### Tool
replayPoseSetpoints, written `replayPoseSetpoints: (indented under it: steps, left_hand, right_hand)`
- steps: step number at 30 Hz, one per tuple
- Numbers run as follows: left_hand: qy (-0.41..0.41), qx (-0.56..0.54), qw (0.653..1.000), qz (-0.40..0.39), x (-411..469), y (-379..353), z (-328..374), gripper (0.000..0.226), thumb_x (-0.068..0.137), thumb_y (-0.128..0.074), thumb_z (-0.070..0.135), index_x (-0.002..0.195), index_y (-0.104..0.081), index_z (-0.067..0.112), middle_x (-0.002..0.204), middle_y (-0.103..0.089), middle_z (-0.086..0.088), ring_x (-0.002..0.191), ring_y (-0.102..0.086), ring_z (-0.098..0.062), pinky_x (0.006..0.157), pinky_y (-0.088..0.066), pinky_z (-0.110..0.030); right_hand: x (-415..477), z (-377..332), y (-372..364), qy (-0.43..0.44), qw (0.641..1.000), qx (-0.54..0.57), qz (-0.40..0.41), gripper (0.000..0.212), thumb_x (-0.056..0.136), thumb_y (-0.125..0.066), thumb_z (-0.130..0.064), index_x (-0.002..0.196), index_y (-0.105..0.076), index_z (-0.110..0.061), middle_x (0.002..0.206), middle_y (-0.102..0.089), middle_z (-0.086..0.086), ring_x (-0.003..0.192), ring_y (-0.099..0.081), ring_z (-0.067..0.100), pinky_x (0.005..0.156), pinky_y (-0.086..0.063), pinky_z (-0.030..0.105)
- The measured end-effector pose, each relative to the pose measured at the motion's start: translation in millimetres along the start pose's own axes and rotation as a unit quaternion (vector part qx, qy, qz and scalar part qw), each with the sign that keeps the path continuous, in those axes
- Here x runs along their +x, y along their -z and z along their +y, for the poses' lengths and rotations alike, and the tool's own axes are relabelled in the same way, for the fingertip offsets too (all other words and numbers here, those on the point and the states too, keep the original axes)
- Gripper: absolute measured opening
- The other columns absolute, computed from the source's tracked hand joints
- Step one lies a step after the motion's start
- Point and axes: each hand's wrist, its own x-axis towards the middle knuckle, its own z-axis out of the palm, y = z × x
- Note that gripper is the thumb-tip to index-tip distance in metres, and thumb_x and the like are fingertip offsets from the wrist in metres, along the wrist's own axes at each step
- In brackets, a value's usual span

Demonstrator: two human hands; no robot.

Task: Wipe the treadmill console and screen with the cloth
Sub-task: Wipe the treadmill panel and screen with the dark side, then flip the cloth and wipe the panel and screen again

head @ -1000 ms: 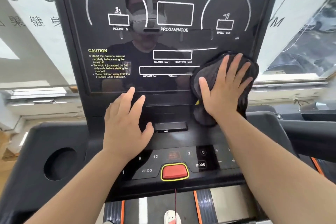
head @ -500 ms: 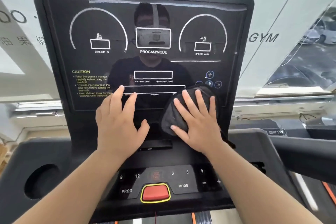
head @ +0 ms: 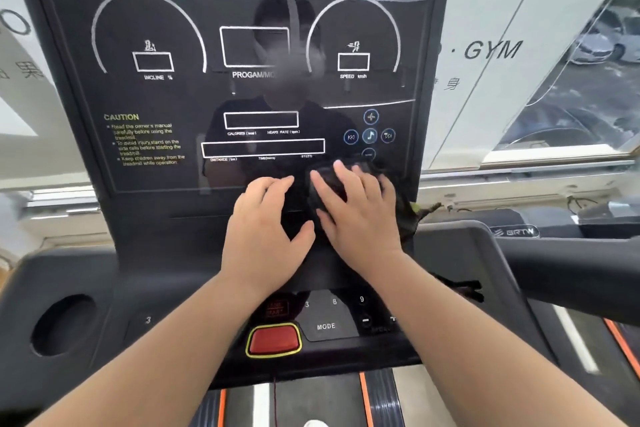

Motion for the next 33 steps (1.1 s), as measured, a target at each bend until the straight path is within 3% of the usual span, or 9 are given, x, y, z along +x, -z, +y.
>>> replayPoseSetpoints:
  steps: [5,11,16,18,20,22,24,26,33]
  left_hand:
    - [0.041,-0.031,0.998,-0.044,-8.0,-15.5,14.6,0.058,0.08,-0.068,0.034,0.135,-0.057,0.021,0.13,-0.056,0.002,0.114,-0.056,-0.024,0.097,-0.049,-0.043]
    - [0.049,-0.139,0.98,-0.13,-15.3,-19.9,30.9,0.008,0.092,-0.063,0.024,0.096,-0.064,0.03,0.095,-0.061,0.017,0.091,-0.055,-0.008,0.085,-0.042,-0.028]
    - [0.091,-0.263,0.952,-0.125,-20.3,0.1,42.9,0.018,0.1,-0.056,0.019,0.086,-0.063,0.026,0.067,-0.06,0.011,0.062,-0.051,-0.006,0.062,-0.043,-0.026]
    - [0.09,-0.292,0.947,-0.102,-19.0,13.1,49.4,0.021,0.1,-0.055,0.018,0.084,-0.064,0.027,0.066,-0.061,0.01,0.061,-0.052,-0.006,0.061,-0.043,-0.028]
    - [0.076,-0.305,0.947,-0.07,-14.6,27.6,56.2,0.021,0.099,-0.056,0.015,0.082,-0.063,0.025,0.065,-0.062,0.009,0.06,-0.053,-0.006,0.06,-0.044,-0.029]
    - [0.068,-0.315,0.945,-0.046,-8.1,41.2,61.1,0.019,0.097,-0.057,0.011,0.082,-0.063,0.019,0.063,-0.063,0.01,0.059,-0.054,-0.006,0.058,-0.046,-0.026]
    - [0.05,-0.301,0.952,-0.037,-1.6,51.3,62.3,0.017,0.095,-0.06,0.008,0.082,-0.063,0.016,0.065,-0.066,0.01,0.06,-0.057,-0.005,0.059,-0.047,-0.022]
    - [0.034,-0.268,0.962,-0.038,3.4,55.3,58.2,0.016,0.093,-0.063,0.007,0.081,-0.064,0.017,0.069,-0.07,0.007,0.064,-0.06,-0.008,0.063,-0.049,-0.025]
    - [0.059,-0.122,0.987,-0.088,12.0,30.5,24.4,0.013,0.091,-0.067,0.02,0.079,-0.062,0.021,0.073,-0.071,0.002,0.07,-0.065,-0.016,0.07,-0.051,-0.036]
  right_hand:
    - [-12.1,17.1,20.1,0.027,0.993,0.109,0.018,0.006,0.079,-0.057,-0.018,0.082,-0.059,-0.013,0.078,-0.054,0.004,0.073,-0.053,0.03,0.059,-0.051,0.043]
    - [-28.1,14.8,58.1,-0.024,0.97,0.239,-0.037,0.017,0.076,-0.066,-0.013,0.083,-0.052,-0.016,0.085,-0.051,-0.001,0.081,-0.048,0.024,0.066,-0.044,0.037]
    - [-28.4,9.2,84.5,-0.149,0.913,0.375,-0.053,0.028,0.08,-0.084,-0.026,0.085,-0.057,-0.02,0.087,-0.058,-0.009,0.078,-0.053,0.009,0.071,-0.042,0.023]
    - [-24.6,13.5,99.7,-0.151,0.901,0.387,-0.127,0.041,0.078,-0.085,-0.042,0.108,-0.062,-0.028,0.102,-0.064,-0.013,0.081,-0.055,0.003,0.078,-0.046,0.02]
    - [-19.6,23.3,110.2,-0.13,0.873,0.38,-0.276,0.066,0.079,-0.083,-0.048,0.136,-0.053,-0.036,0.106,-0.07,-0.014,0.084,-0.06,0.002,0.085,-0.051,0.027]
    - [-17.6,32.7,112.9,-0.083,0.852,0.364,-0.368,0.044,0.083,-0.082,-0.039,0.122,-0.062,-0.035,0.087,-0.071,-0.012,0.079,-0.064,0.008,0.079,-0.052,0.032]
    - [-16.5,37.5,111.0,-0.074,0.862,0.328,-0.379,0.017,0.085,-0.079,-0.034,0.085,-0.063,-0.031,0.078,-0.068,-0.01,0.078,-0.065,0.015,0.076,-0.051,0.035]
    - [-14.8,43.4,106.7,-0.083,0.879,0.268,-0.386,0.031,0.089,-0.074,-0.035,0.069,-0.054,-0.024,0.073,-0.062,-0.006,0.08,-0.062,0.024,0.076,-0.049,0.038]
    - [-1.2,73.1,109.8,-0.074,0.939,0.059,-0.329,0.031,0.094,-0.065,-0.042,0.074,-0.048,-0.026,0.082,-0.05,-0.009,0.104,-0.048,0.025,0.081,-0.033,0.038]
